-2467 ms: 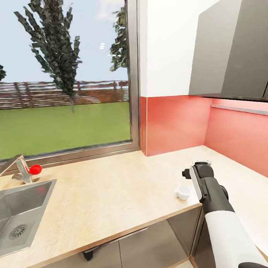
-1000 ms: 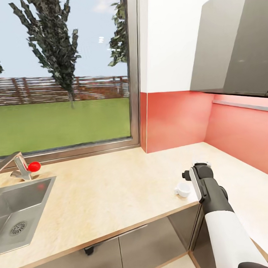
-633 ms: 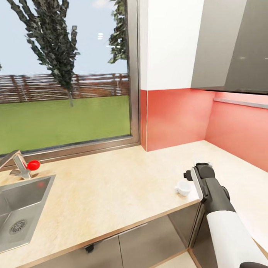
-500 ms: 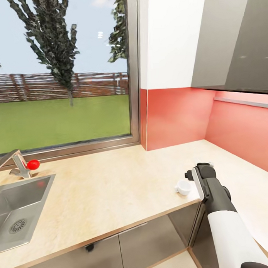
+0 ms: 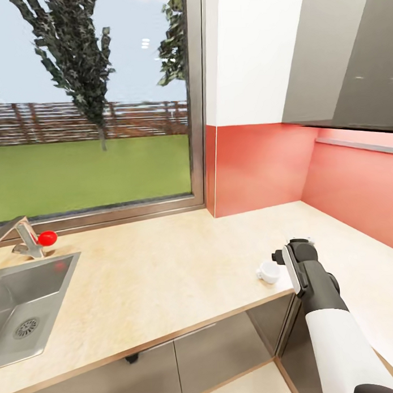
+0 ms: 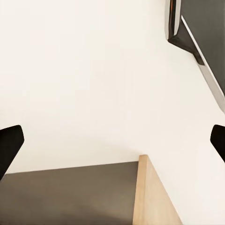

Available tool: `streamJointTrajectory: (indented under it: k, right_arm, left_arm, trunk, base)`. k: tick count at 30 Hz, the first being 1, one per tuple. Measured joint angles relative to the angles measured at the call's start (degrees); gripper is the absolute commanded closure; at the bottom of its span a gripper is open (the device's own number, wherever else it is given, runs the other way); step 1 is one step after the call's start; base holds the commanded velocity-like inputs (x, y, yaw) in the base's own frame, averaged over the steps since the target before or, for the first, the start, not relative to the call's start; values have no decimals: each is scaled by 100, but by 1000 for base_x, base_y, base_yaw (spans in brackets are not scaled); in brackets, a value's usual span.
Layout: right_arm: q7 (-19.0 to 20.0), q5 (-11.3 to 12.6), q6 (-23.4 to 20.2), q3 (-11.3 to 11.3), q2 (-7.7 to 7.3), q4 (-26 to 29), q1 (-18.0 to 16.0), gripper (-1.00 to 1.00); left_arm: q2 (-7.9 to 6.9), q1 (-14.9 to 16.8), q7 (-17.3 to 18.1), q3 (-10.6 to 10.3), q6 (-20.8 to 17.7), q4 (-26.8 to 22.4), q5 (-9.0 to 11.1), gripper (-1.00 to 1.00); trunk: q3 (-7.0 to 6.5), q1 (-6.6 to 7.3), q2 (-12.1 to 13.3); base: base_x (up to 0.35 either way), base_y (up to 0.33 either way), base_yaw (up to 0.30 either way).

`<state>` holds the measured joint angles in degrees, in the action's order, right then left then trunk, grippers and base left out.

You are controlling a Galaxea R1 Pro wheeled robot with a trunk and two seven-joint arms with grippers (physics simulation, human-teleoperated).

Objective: Set up a coffee station on the kitchen countertop: keep the coffee maker on the countertop, move the bottle of coffee from the kitchen shelf to the counter next to the coffee maker, place a paper coffee filter on top of the coffee maker, put the saucer next to the coffee maker with the coffee cup on the saucer, and place the electric kettle next to the coffee maker.

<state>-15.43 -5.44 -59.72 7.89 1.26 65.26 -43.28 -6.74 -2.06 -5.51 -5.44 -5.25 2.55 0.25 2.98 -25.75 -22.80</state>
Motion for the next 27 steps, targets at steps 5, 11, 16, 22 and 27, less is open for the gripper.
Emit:
streamJointTrajectory:
  k: [5, 11, 16, 22, 27]
  right_arm:
    - [0, 0, 0, -3, 0, 0, 0, -100]
    - [6, 0, 0, -7, 1, -6, 0, -100]
    - [7, -1, 0, -9, 0, -8, 0, -100]
    - [8, 0, 0, -3, 0, -9, 0, -100]
    - [8, -1, 0, -2, 0, -9, 0, -100]
  left_arm:
    - [5, 2, -1, 0, -5, -2, 2, -100]
    - [6, 3, -1, 0, -6, -2, 2, -100]
    - [6, 1, 0, 0, -7, -2, 0, -100]
    - [6, 2, 0, 0, -7, 1, 0, -100]
    - [6, -1, -1, 0, -7, 0, 0, -100]
  trunk:
    - [38, 0, 0]
    - [50, 0, -1]
    - [51, 2, -2]
    - [51, 1, -1]
    - [51, 0, -1]
  base:
    - [0, 0, 0]
    - [1, 0, 0]
    - [158, -41, 0]
    - [187, -91, 0]
    - [32, -15, 0]
